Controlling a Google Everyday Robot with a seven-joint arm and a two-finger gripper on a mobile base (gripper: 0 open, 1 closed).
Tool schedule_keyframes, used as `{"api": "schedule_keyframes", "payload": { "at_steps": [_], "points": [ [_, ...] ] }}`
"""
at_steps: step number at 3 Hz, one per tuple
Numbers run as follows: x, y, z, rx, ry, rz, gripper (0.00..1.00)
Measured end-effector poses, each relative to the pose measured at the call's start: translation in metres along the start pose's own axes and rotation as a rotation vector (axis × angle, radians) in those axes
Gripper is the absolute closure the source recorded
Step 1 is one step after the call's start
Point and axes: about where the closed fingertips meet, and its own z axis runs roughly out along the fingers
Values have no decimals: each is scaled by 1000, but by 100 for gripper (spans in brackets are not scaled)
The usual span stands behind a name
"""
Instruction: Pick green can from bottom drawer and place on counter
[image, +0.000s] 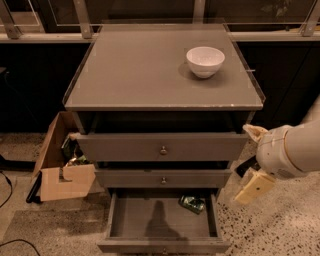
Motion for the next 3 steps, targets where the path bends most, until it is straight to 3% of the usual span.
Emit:
{"api": "schedule_keyframes", "payload": {
  "at_steps": [3],
  "points": [
    [57, 23, 76, -83, 85, 86, 0]
  ]
}}
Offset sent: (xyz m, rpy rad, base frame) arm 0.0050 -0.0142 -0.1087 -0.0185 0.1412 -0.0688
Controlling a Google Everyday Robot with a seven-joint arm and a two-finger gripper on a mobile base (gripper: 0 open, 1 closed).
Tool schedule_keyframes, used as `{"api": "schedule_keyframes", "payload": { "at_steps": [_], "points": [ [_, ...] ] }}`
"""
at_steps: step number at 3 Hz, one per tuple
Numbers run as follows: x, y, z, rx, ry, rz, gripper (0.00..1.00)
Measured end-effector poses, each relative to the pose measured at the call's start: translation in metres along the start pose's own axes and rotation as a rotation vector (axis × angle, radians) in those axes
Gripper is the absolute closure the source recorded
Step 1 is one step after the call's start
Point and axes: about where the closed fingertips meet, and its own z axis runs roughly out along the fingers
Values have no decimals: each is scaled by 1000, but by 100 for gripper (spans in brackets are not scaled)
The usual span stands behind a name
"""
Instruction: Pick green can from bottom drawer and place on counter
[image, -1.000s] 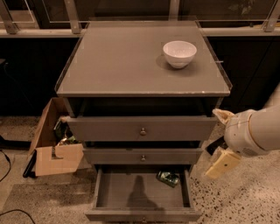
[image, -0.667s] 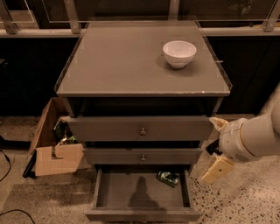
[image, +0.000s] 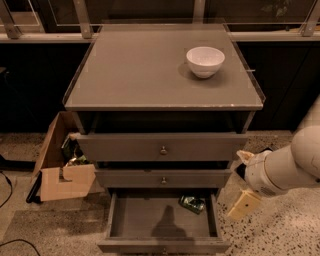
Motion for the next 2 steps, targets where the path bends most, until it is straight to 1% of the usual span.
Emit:
{"api": "schedule_keyframes", "payload": {
  "at_steps": [1, 2],
  "points": [
    [12, 5, 17, -63, 25, 16, 0],
    [12, 6, 18, -66, 25, 16, 0]
  ]
}}
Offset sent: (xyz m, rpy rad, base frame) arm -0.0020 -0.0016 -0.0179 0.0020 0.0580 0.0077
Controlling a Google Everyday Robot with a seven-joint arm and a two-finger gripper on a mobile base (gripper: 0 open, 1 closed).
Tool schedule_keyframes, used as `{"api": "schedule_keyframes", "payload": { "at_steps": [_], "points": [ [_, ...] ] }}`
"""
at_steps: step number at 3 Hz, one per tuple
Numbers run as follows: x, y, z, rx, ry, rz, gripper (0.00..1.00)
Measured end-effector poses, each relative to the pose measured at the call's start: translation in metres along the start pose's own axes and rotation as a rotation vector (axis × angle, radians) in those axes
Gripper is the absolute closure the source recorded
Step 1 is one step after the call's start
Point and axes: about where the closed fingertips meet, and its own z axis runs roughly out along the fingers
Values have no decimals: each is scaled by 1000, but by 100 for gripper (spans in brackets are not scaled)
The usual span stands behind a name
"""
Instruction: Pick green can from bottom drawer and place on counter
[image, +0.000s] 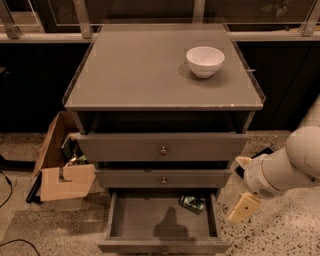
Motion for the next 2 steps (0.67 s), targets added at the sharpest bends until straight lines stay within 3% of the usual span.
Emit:
{"api": "schedule_keyframes", "payload": {
  "at_steps": [1, 2],
  "points": [
    [1, 9, 10, -4, -32, 14, 0],
    [12, 20, 53, -22, -75, 56, 0]
  ]
}}
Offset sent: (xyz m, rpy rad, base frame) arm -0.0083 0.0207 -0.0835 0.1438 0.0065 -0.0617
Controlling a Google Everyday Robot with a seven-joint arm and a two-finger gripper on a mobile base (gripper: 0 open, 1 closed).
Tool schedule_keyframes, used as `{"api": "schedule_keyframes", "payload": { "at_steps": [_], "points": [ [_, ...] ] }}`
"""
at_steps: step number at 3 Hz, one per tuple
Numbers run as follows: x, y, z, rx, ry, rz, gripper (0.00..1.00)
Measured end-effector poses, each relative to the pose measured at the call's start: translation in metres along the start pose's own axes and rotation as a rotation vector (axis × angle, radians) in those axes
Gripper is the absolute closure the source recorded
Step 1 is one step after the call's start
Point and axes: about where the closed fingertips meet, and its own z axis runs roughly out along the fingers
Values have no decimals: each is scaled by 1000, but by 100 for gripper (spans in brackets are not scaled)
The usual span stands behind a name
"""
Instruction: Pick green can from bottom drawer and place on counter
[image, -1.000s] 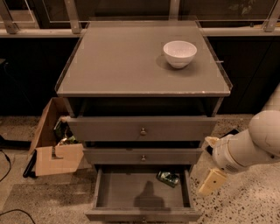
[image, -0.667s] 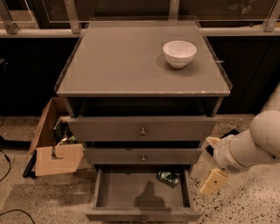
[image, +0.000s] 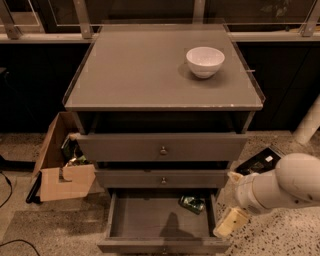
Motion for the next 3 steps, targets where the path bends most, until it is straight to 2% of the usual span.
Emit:
{"api": "schedule_keyframes", "payload": {
  "at_steps": [1, 3],
  "points": [
    [12, -1, 34, 4, -11, 27, 0],
    [45, 6, 111, 37, 64, 73, 0]
  ]
}}
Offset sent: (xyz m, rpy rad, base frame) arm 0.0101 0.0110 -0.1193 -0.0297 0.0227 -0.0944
